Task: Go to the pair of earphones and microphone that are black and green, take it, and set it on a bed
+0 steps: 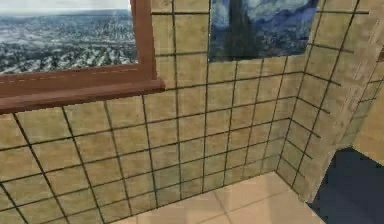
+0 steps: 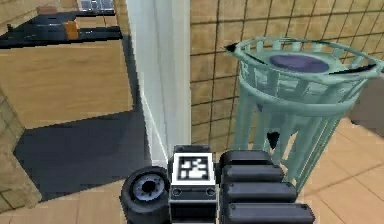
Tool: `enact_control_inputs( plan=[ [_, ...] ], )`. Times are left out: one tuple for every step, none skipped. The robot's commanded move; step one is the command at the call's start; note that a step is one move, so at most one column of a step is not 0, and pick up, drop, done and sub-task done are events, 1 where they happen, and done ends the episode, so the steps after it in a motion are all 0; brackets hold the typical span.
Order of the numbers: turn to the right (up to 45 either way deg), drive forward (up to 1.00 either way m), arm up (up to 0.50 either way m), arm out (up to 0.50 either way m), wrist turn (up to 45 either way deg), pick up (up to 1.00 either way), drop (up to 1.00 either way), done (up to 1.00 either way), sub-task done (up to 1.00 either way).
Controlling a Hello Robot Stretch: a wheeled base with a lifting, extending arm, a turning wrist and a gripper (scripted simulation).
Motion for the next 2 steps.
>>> enact_control_inputs(
  plan=[
    [0.0, 0.40, 0.00, 0.00, 0.0, 0.00, 0.00, 0.00, 0.00],
    [45.0, 0.00, 0.00, 0.00, 0.0, 0.00, 0.00, 0.00, 0.00]
  ],
)
